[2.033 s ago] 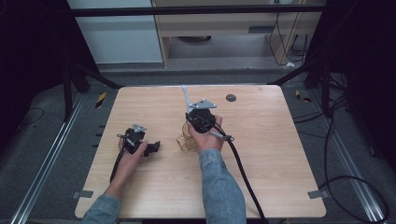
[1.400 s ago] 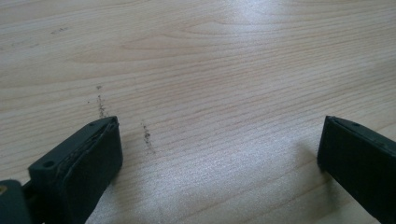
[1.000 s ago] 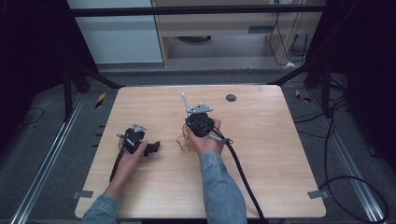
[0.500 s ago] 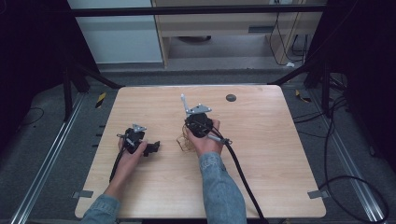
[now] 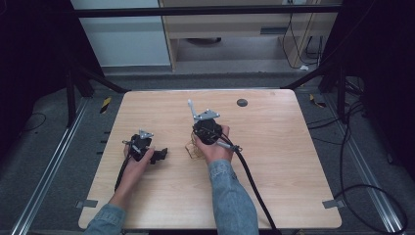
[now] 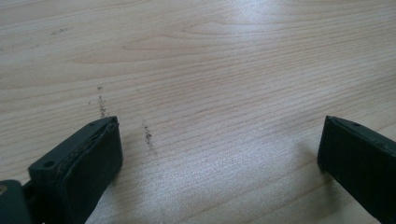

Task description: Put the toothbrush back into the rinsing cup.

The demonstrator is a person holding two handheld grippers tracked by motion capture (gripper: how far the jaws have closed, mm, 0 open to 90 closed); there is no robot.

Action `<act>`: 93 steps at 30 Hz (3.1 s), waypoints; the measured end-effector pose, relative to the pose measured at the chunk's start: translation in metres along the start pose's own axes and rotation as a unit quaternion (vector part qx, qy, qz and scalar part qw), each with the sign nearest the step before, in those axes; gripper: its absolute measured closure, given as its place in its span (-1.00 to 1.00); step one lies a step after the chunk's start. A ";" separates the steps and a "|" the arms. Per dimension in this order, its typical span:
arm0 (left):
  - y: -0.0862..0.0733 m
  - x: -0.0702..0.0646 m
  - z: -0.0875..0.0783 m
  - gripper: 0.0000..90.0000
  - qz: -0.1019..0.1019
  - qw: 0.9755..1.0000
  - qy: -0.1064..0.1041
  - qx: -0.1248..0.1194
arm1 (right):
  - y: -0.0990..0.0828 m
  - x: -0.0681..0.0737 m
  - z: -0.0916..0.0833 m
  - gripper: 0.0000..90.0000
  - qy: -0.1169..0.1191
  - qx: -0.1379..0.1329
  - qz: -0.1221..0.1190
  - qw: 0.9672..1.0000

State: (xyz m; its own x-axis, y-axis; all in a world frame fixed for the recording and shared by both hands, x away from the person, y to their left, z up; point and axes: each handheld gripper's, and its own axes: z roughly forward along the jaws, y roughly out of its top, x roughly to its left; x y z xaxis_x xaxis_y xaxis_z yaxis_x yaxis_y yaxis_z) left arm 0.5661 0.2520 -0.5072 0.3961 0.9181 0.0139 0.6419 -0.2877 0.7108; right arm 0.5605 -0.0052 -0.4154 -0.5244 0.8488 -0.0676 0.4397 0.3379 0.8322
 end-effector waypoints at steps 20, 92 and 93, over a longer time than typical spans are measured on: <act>0.000 0.000 0.000 -1.00 0.000 1.000 0.000 0.000 | 0.004 0.004 0.004 0.44 0.004 0.009 -0.012 1.000; 0.000 0.000 0.000 -1.00 -0.001 1.000 0.000 -0.001 | 0.010 -0.004 -0.030 -0.34 0.006 -0.012 -0.007 1.000; 0.000 0.000 0.000 -1.00 -0.001 1.000 0.000 -0.001 | 0.010 -0.004 -0.030 -0.39 0.008 -0.014 -0.006 1.000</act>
State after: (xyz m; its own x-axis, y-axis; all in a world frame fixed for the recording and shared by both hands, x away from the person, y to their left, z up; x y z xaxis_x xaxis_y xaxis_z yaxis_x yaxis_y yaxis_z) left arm 0.5661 0.2517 -0.5074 0.3945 0.9188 0.0125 0.6412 -0.2851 0.7125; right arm 0.5453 -0.0173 -0.3904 -0.5411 0.8381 -0.0698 0.4132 0.3372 0.8459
